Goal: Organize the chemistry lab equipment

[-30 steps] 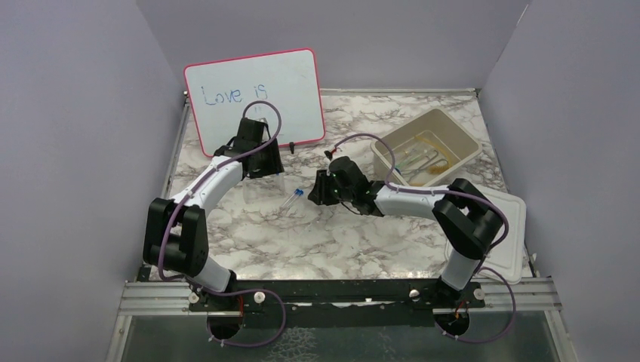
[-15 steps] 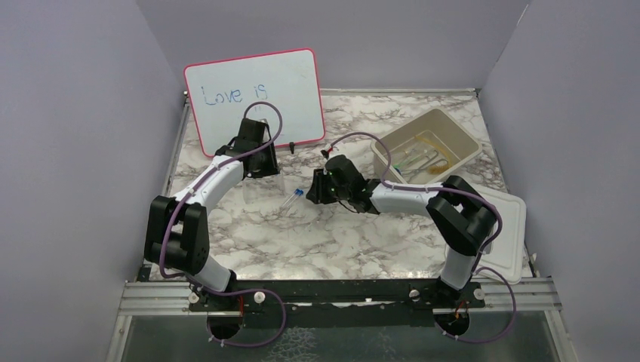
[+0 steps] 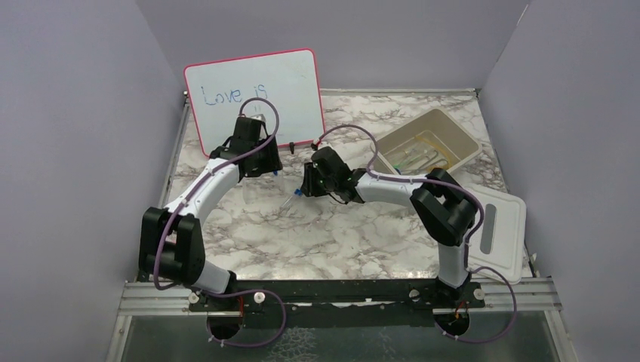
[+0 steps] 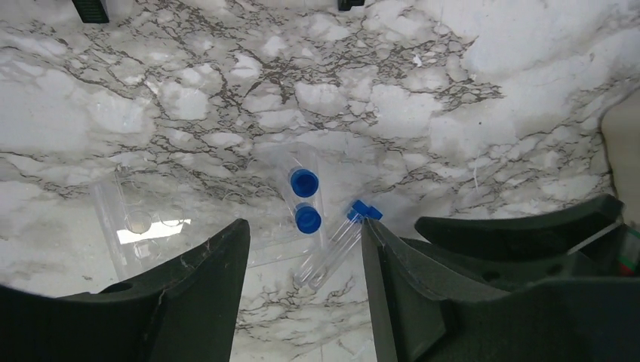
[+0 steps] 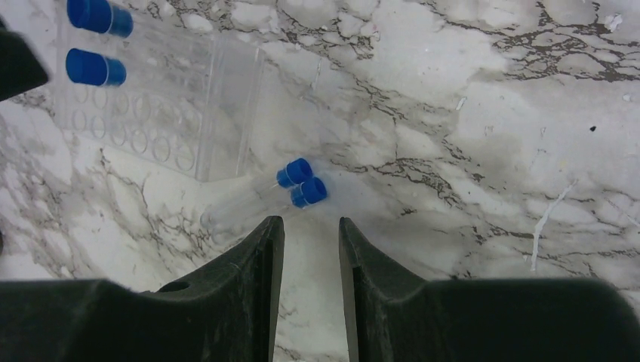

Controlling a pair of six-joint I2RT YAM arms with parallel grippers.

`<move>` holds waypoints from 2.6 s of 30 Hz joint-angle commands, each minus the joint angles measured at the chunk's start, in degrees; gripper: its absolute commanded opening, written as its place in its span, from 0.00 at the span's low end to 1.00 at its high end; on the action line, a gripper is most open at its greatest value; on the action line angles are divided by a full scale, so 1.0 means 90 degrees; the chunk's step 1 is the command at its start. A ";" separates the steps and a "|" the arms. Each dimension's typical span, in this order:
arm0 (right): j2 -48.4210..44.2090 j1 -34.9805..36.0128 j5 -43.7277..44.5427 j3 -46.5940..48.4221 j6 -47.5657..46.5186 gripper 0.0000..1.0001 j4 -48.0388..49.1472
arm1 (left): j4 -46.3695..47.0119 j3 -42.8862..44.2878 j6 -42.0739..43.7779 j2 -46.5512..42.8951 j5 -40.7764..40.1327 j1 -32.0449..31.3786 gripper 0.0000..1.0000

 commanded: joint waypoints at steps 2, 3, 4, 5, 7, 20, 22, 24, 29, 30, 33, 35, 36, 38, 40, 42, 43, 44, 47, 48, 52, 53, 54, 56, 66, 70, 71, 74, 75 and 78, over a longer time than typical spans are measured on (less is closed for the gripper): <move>0.0565 0.0120 0.0566 0.0776 -0.0090 0.38 -0.1100 | 0.0002 0.0041 -0.0098 -0.0797 -0.0118 -0.0020 0.59; 0.0661 0.0132 0.0603 0.0910 -0.0120 0.38 -0.1194 | 0.0002 -0.0005 -0.0113 -0.0906 -0.0119 -0.0020 0.59; 0.0744 0.0145 0.0634 0.1026 -0.0134 0.39 -0.1299 | 0.0002 -0.0052 -0.0131 -0.1003 -0.0111 -0.0020 0.59; 0.0815 0.0163 0.0666 0.1149 -0.0156 0.39 -0.1361 | 0.0005 -0.0096 -0.0137 -0.1114 -0.0120 -0.0020 0.60; 0.0905 0.0201 0.0720 0.1253 -0.0183 0.40 -0.1418 | 0.0003 -0.0191 -0.0135 -0.1302 -0.0120 -0.0020 0.60; 0.1516 0.0496 0.1198 0.1996 -0.0247 0.43 -0.2062 | -0.0093 -0.0447 0.0004 -0.1872 -0.0204 -0.0017 0.62; 0.1559 0.0544 0.1334 0.2055 -0.0272 0.42 -0.2188 | -0.0107 -0.0491 0.0016 -0.1917 -0.0202 -0.0019 0.62; 0.1569 0.0573 0.1466 0.2075 -0.0290 0.43 -0.2318 | -0.0117 -0.0534 0.0022 -0.1966 -0.0192 -0.0019 0.62; 0.1376 0.0582 0.1650 0.1872 -0.0538 0.36 -0.2483 | -0.0112 -0.0781 -0.0057 -0.2157 -0.0005 -0.0017 0.62; 0.1313 0.0585 0.1664 0.1798 -0.0611 0.35 -0.2480 | -0.0112 -0.0850 -0.0070 -0.2207 0.0027 -0.0018 0.62; 0.1163 0.0586 0.1579 0.1618 -0.0800 0.34 -0.2522 | -0.0112 -0.1071 -0.0135 -0.2349 0.0120 -0.0018 0.62; 0.1165 0.0584 0.1476 0.1571 -0.0838 0.34 -0.2630 | -0.0117 -0.1192 -0.0184 -0.2423 0.0193 -0.0017 0.63; 0.1197 0.0586 0.1451 0.1580 -0.0826 0.35 -0.2706 | -0.0117 -0.1247 -0.0213 -0.2461 0.0210 -0.0019 0.63; 0.1279 0.0578 0.1436 0.1617 -0.0743 0.38 -0.2847 | -0.0114 -0.1345 -0.0250 -0.2520 0.0218 -0.0019 0.62; 0.1352 0.0586 0.1473 0.1689 -0.0647 0.41 -0.2987 | -0.0115 -0.1423 -0.0302 -0.2565 0.0223 -0.0017 0.62; 0.1396 0.0589 0.1482 0.1742 -0.0584 0.43 -0.3066 | -0.0112 -0.1491 -0.0341 -0.2601 0.0223 -0.0016 0.62; 0.1414 0.0588 0.1462 0.1770 -0.0555 0.43 -0.3087 | -0.0112 -0.1520 -0.0361 -0.2619 0.0207 -0.0019 0.62; 0.1441 0.0587 0.1442 0.1809 -0.0526 0.42 -0.3131 | -0.0112 -0.1550 -0.0380 -0.2634 0.0180 -0.0015 0.62; 0.1507 0.0587 0.1396 0.1902 -0.0446 0.39 -0.3232 | -0.0103 -0.1631 -0.0444 -0.2667 0.0159 -0.0019 0.62; 0.1525 0.0587 0.1375 0.1913 -0.0439 0.38 -0.3240 | -0.0103 -0.1654 -0.0452 -0.2671 0.0159 -0.0025 0.62; 0.1558 0.0586 0.1307 0.1984 -0.0443 0.36 -0.3280 | -0.0074 -0.1717 -0.0447 -0.2704 0.0154 -0.0019 0.62; 0.1558 0.0587 0.1285 0.1987 -0.0452 0.37 -0.3267 | -0.0066 -0.1730 -0.0447 -0.2716 0.0155 -0.0020 0.62; 0.1565 0.0587 0.1255 0.2002 -0.0456 0.39 -0.3262 | -0.0065 -0.1738 -0.0439 -0.2720 0.0155 -0.0020 0.62; 0.1605 0.0582 0.1193 0.2065 -0.0467 0.43 -0.3275 | -0.0038 -0.1754 -0.0437 -0.2740 0.0150 -0.0017 0.62; 0.1664 0.0605 0.0827 0.2243 -0.0490 0.48 -0.3257 | 0.0010 -0.1817 -0.0379 -0.2752 0.0137 -0.0020 0.62; 0.1616 0.0601 0.0947 0.2204 -0.0575 0.40 -0.3427 | 0.0027 -0.1861 -0.0426 -0.2761 0.0252 -0.0019 0.63; 0.1594 0.0606 0.0964 0.2160 -0.0626 0.39 -0.3439 | 0.0042 -0.1871 -0.0437 -0.2767 0.0266 -0.0025 0.62; 0.1476 0.0604 0.0966 0.1978 -0.0709 0.40 -0.3430 | 0.0062 -0.1914 -0.0466 -0.2788 0.0323 -0.0020 0.62; 0.1421 0.0606 0.0966 0.1925 -0.0698 0.43 -0.3415 | 0.0070 -0.1924 -0.0471 -0.2792 0.0330 -0.0019 0.62; 0.1246 0.0605 0.0831 0.1814 -0.0619 0.48 -0.3296 | 0.0079 -0.1935 -0.0476 -0.2784 0.0330 -0.0017 0.62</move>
